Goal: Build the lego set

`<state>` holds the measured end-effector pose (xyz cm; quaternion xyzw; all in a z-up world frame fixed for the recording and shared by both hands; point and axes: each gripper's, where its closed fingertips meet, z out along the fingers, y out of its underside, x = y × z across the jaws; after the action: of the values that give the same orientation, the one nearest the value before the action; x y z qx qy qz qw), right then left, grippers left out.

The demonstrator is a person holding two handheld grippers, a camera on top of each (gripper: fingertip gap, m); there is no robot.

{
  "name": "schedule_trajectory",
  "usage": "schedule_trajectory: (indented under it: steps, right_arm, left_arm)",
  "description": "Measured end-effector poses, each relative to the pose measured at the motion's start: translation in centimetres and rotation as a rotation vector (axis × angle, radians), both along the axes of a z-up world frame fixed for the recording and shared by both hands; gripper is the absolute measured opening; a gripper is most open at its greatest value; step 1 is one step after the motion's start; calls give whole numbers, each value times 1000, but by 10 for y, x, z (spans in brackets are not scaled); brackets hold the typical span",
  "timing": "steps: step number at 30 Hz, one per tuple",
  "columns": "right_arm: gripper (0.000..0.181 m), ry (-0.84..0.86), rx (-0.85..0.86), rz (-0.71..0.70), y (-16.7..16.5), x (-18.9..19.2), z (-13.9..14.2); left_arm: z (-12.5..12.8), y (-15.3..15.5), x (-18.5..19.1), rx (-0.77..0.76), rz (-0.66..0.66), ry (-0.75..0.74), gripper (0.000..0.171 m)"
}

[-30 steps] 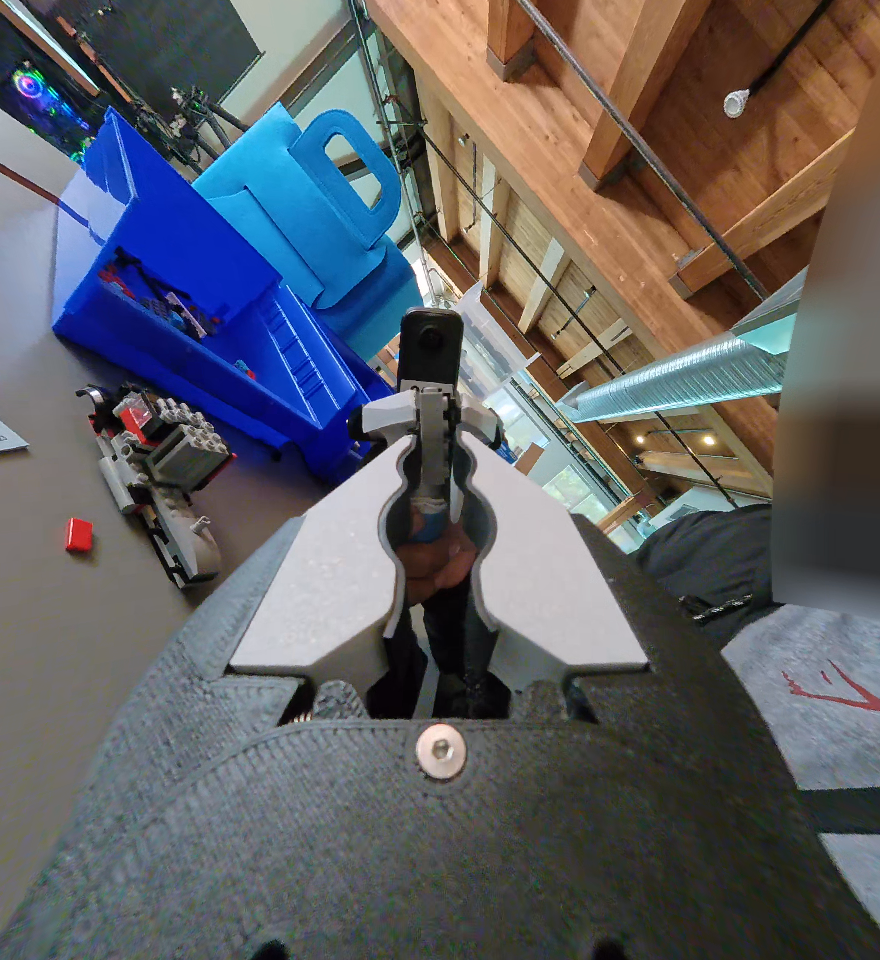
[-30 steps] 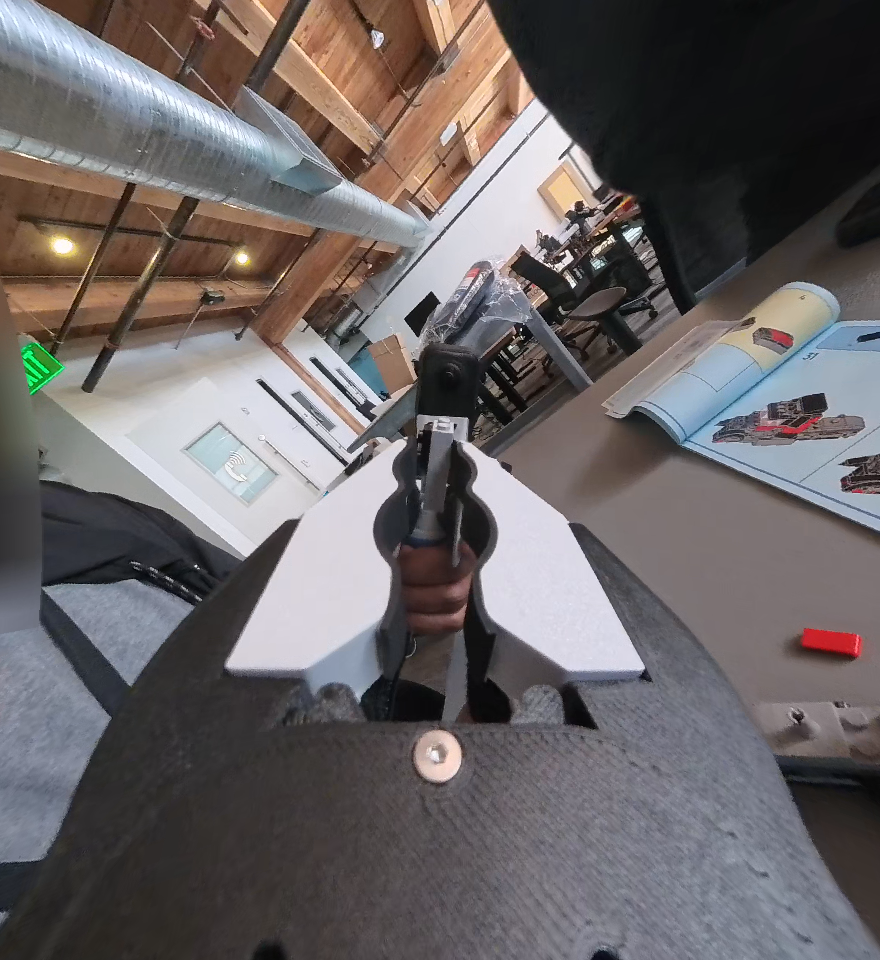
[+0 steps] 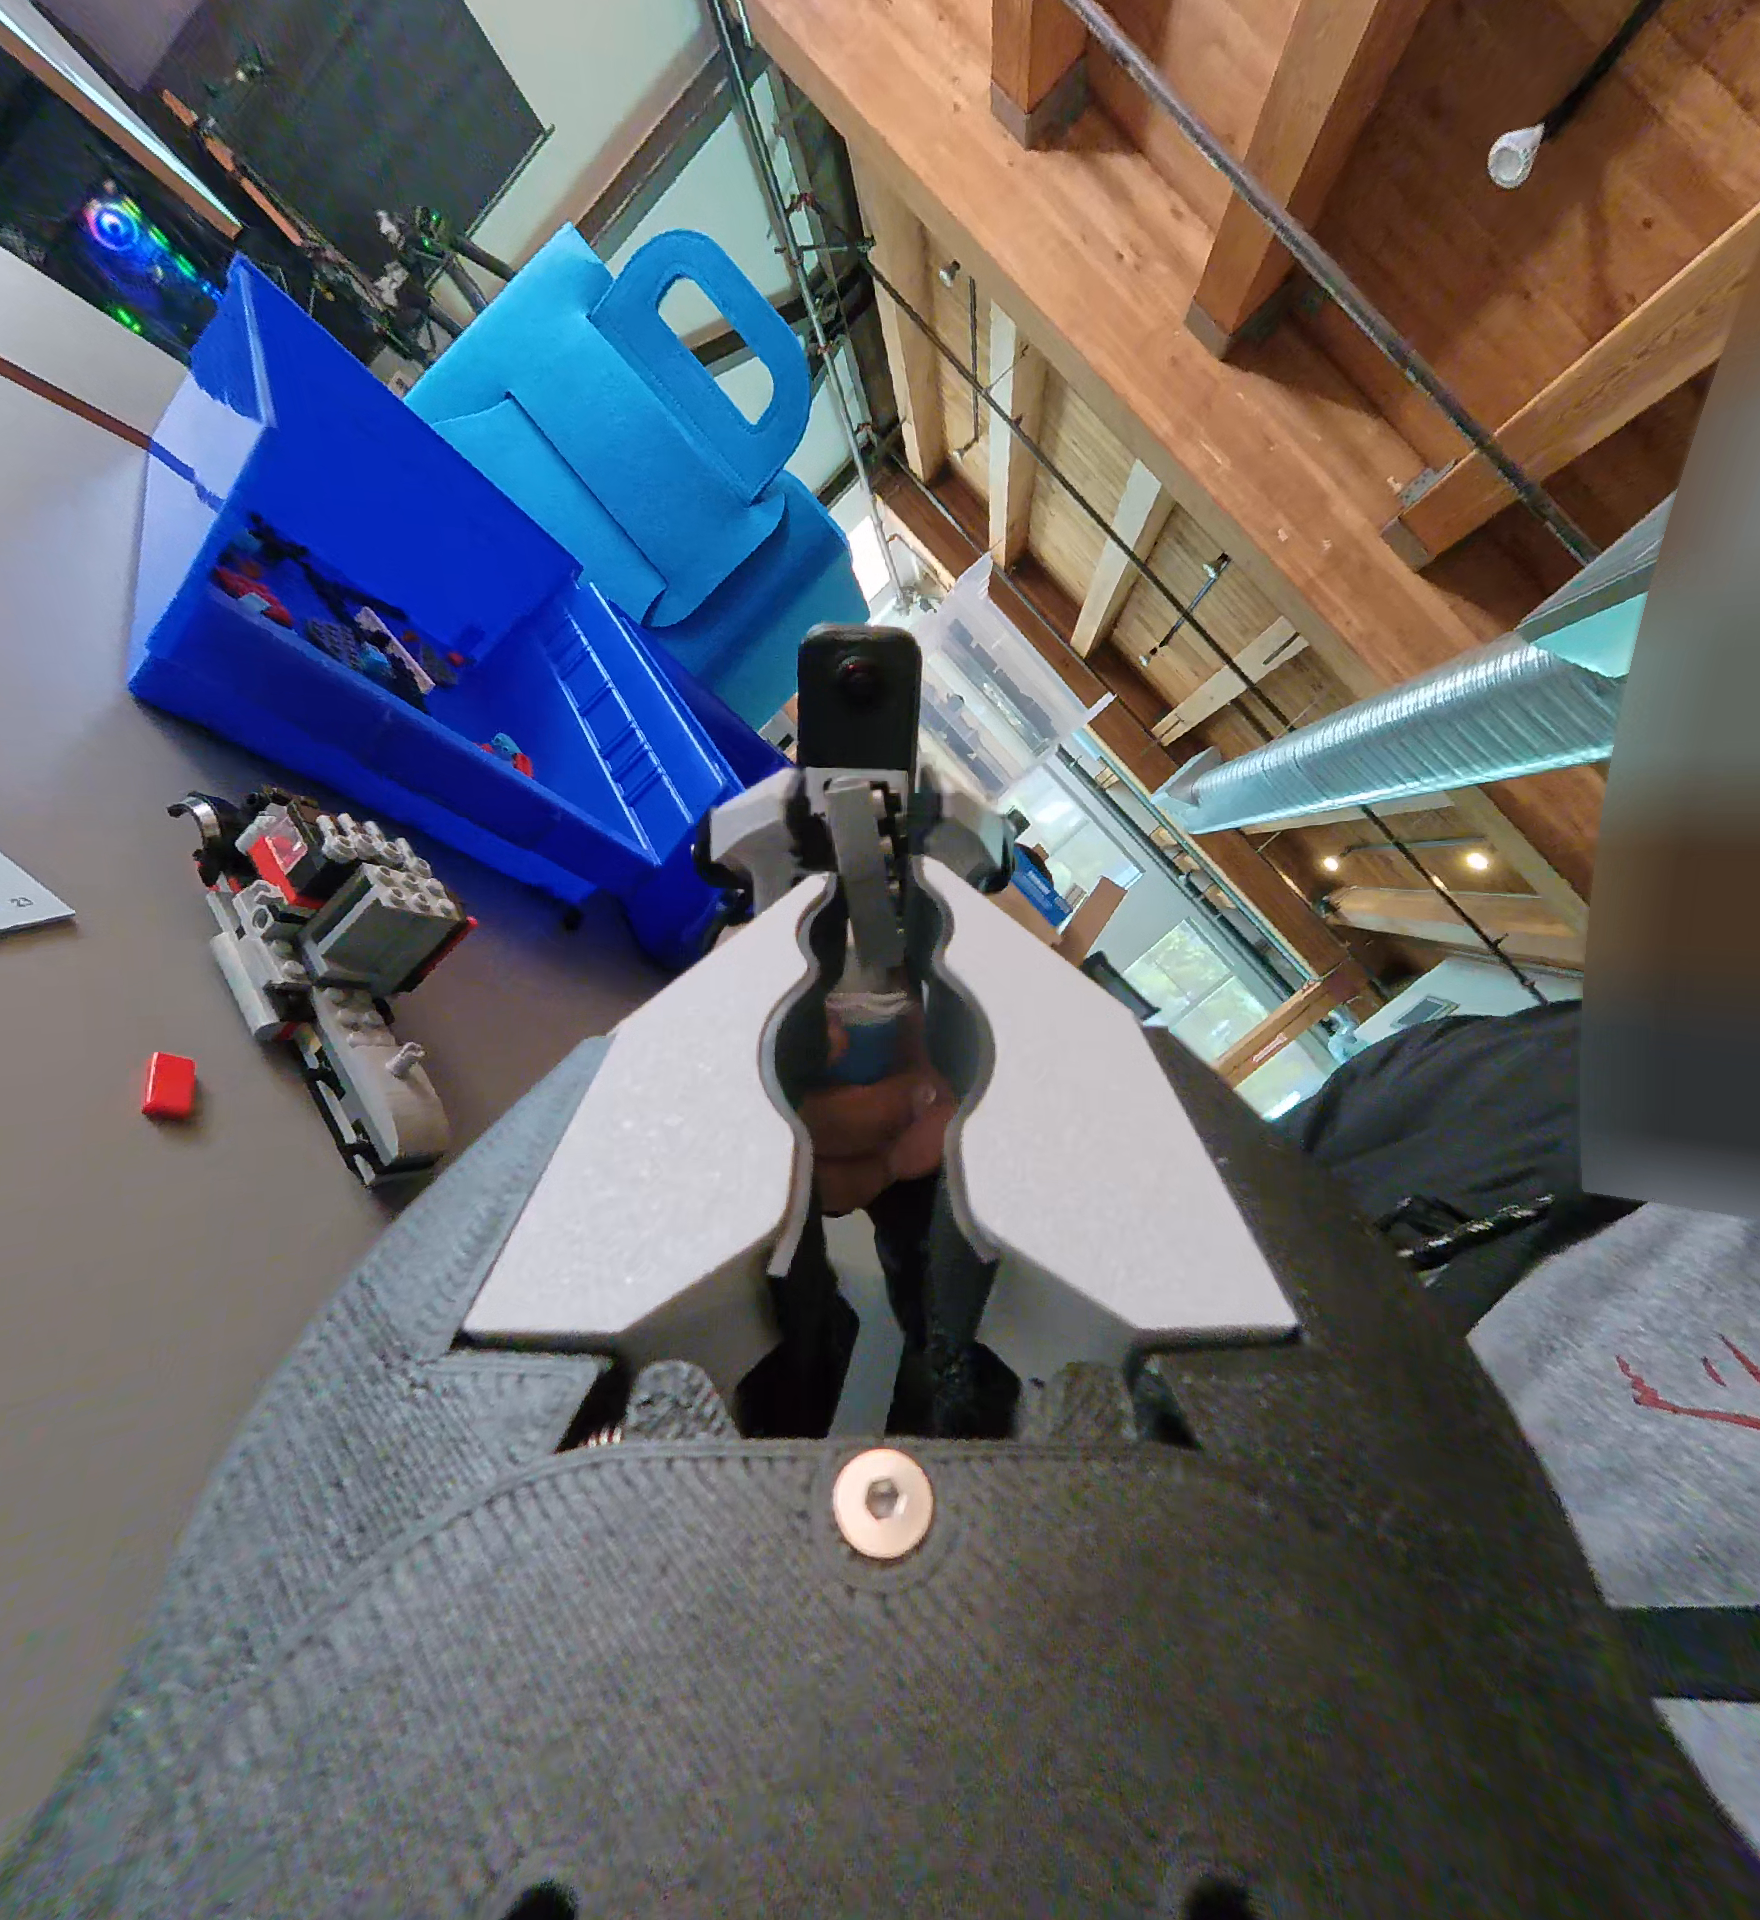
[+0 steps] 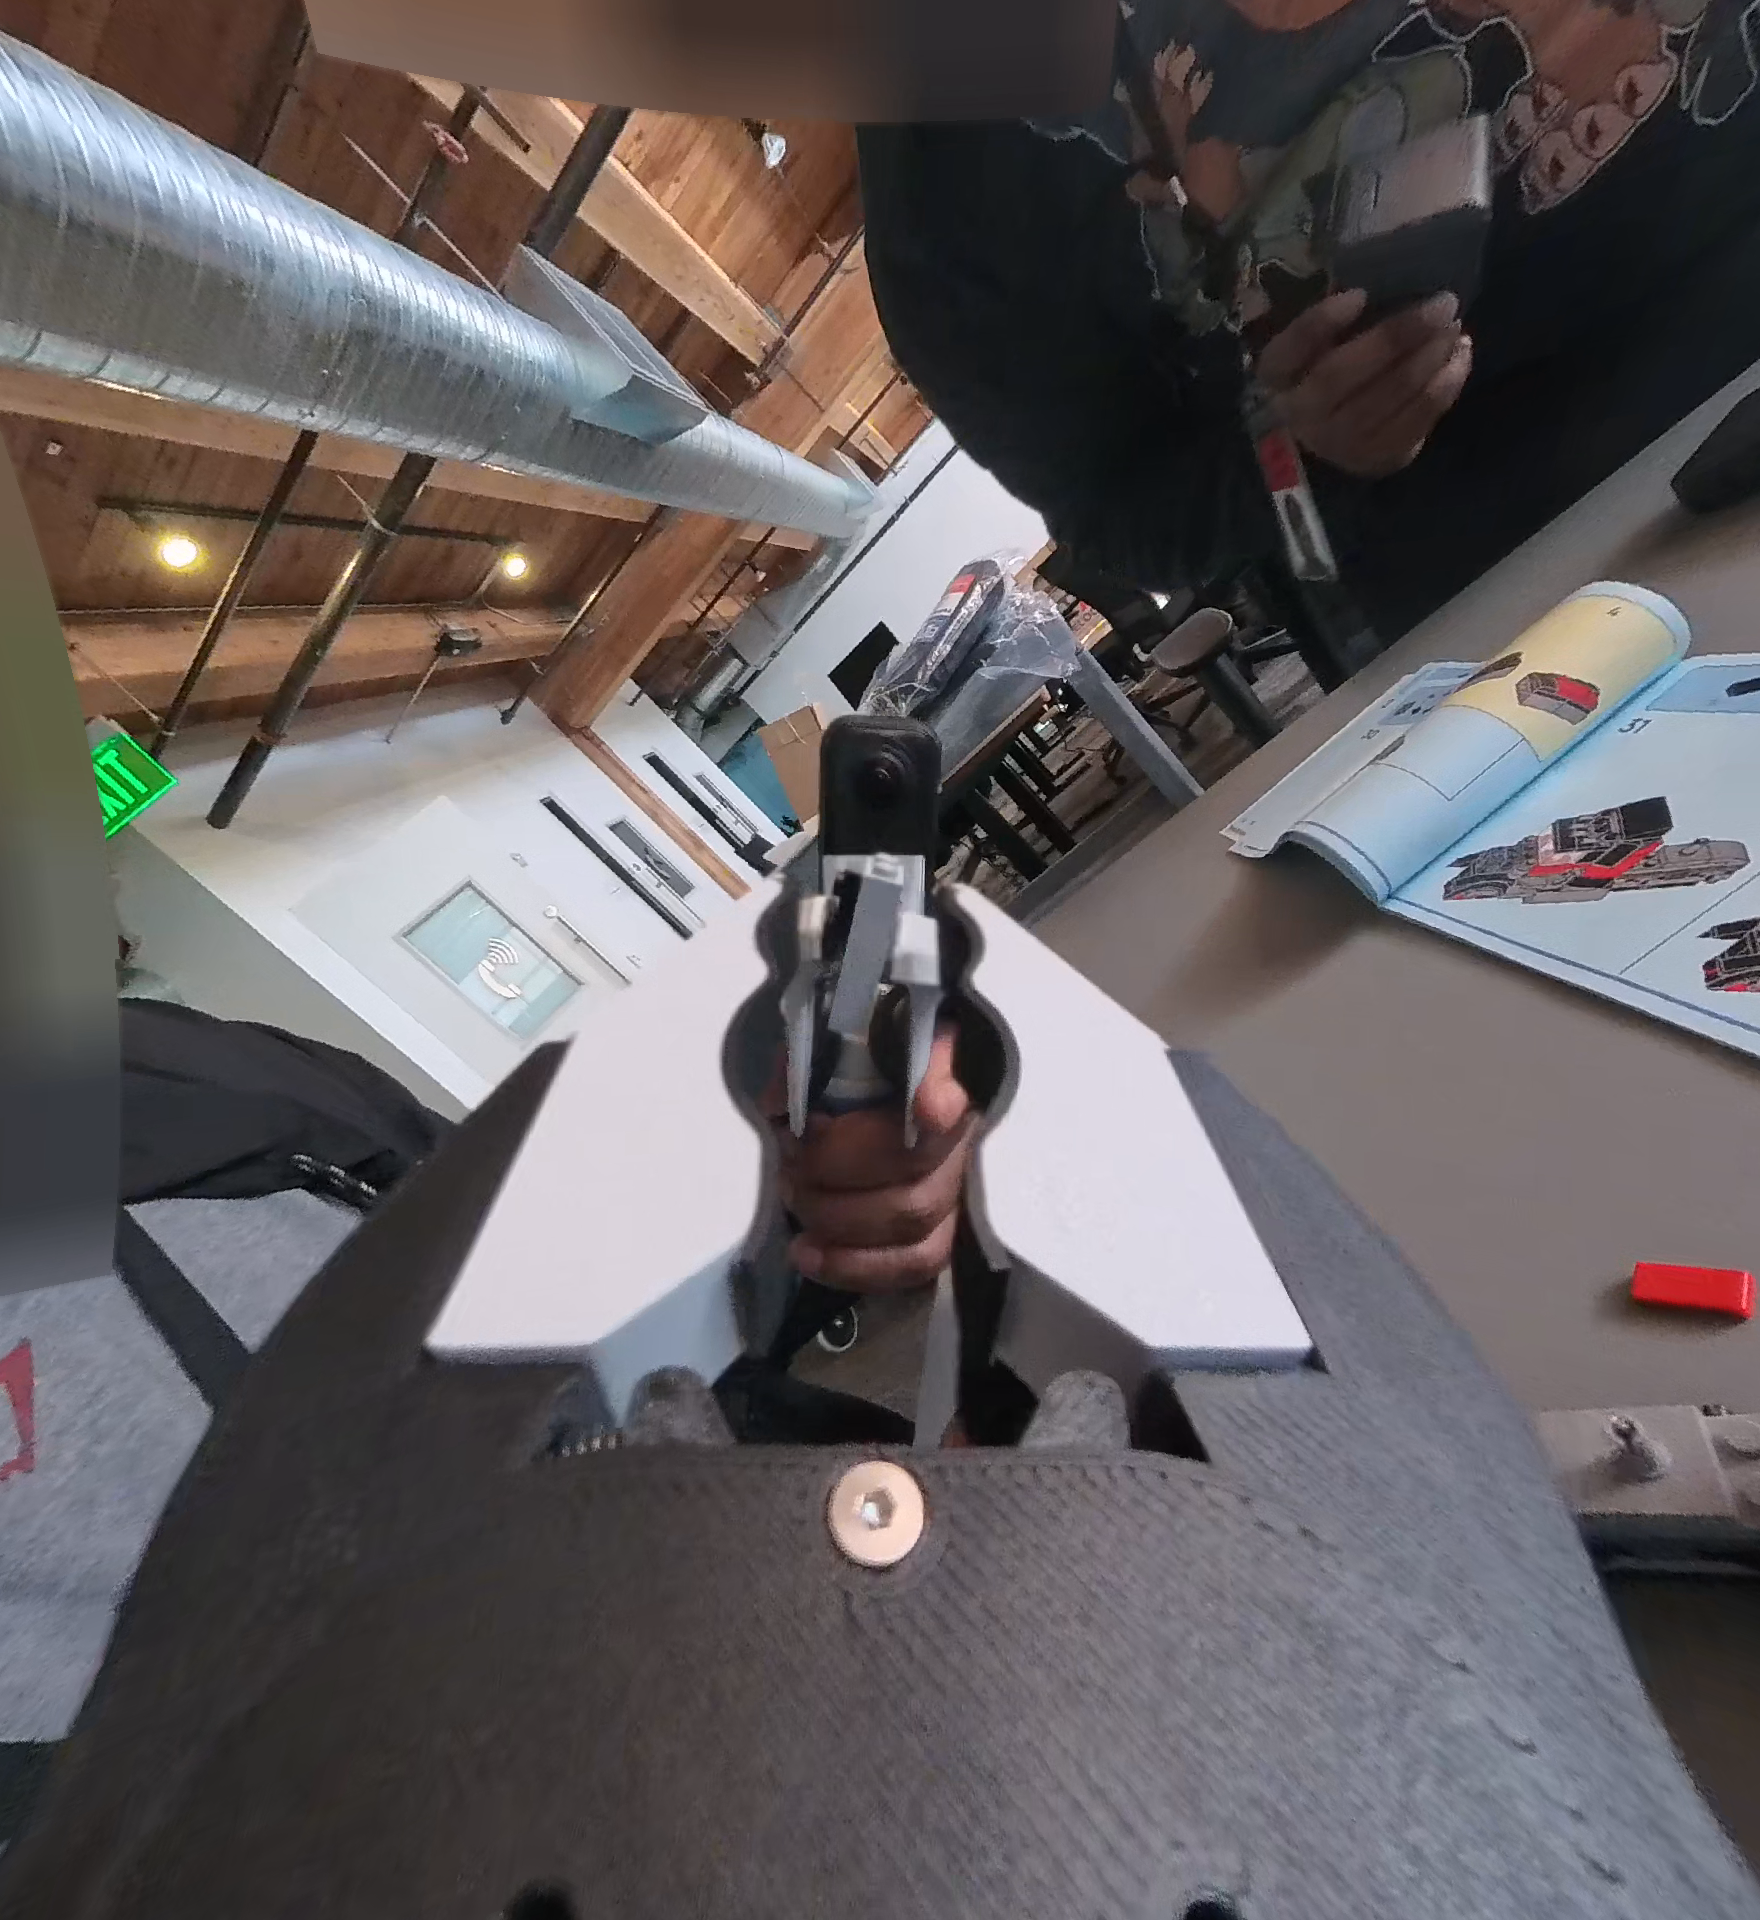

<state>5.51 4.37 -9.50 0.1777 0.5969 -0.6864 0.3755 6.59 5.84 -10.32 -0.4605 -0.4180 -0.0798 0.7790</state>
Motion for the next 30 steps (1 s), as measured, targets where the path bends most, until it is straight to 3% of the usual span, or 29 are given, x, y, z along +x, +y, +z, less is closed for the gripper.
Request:
schedule_trajectory:
  steps: [2, 14, 17, 30]
  right_arm:
    - [12, -2, -12, -16, 1, -3, 1]
    - [13, -5, -11, -36, -4, -6, 0]
    - [24, -22, -18, -36, -2, -7, -1]
    - [13, 12, 17, -28, -4, -2, -6]
  left_arm:
    - [-2, 3, 0, -27, 0, 2, 11]
    - [-3, -3, -4, -16, 33, -12, 11]
    - [-2, -7, -6, -1, 54, -16, 11]
    - [-4, -8, -6, 6, 56, -25, 11]
